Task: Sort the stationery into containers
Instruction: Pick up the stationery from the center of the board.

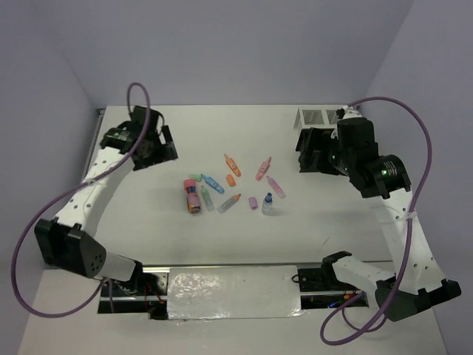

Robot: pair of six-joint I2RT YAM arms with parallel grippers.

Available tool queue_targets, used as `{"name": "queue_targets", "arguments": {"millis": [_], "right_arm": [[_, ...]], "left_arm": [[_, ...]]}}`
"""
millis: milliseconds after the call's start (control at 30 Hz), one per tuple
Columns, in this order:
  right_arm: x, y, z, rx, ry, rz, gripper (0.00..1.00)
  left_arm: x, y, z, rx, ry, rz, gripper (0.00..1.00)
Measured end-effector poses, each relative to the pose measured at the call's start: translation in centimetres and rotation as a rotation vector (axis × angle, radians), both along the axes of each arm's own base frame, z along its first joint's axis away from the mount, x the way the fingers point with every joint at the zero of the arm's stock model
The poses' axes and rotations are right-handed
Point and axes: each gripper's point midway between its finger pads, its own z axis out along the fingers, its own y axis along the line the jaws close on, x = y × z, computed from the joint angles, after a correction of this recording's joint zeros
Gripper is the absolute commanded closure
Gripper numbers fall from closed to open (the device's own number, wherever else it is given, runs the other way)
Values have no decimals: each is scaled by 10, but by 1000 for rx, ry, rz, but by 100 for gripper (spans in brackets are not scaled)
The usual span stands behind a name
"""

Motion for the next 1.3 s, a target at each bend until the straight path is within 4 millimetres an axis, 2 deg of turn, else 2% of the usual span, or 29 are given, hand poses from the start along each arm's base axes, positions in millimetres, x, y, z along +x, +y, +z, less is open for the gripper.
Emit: {"name": "queue_targets", "arguments": {"millis": [133,167,233,300,500,633,733,967,1067,1200,1233,1267,1300], "right_arm": [[-3,4,-16,5,47,20,0],[-3,5,-19,7,54,26,0],[-3,8,-20,13,61,37,0],[-2,9,-20,17,58,43,0],[-2,12,-28,16,75,63,0],[-1,13,-31,9,82,71,0],[-1,12,-31,3,81,76,0],[-1,15,-33,5,90,92,0],[0,16,-34,9,92,95,0],[0,18,-37,15,97,103,0],[0,19,-39,16,102,106,0],[-1,19,-40,19,106,109,0],[-1,20,-42,21,110,113,0]], "left_arm": [[-10,-43,-68,-29,166,-43,8],[-19,-50,-86,-24,215,-63,8],[-33,-59,-110,-34,285,-62,9],[-38,-61,-124,-42,314,-56,9],[-29,-77,-136,-72,305,-55,11],[-28,-87,-148,-72,311,-68,17],[-33,-89,-160,-63,334,-74,22],[-36,-92,-182,-47,365,-85,21],[-41,-91,-192,-43,380,-74,28],[-51,-85,-205,-25,403,-62,32],[-53,-84,-209,-23,408,-60,34],[-56,-82,-212,-18,412,-59,42],[-57,-81,-214,-16,412,-55,76]]}}
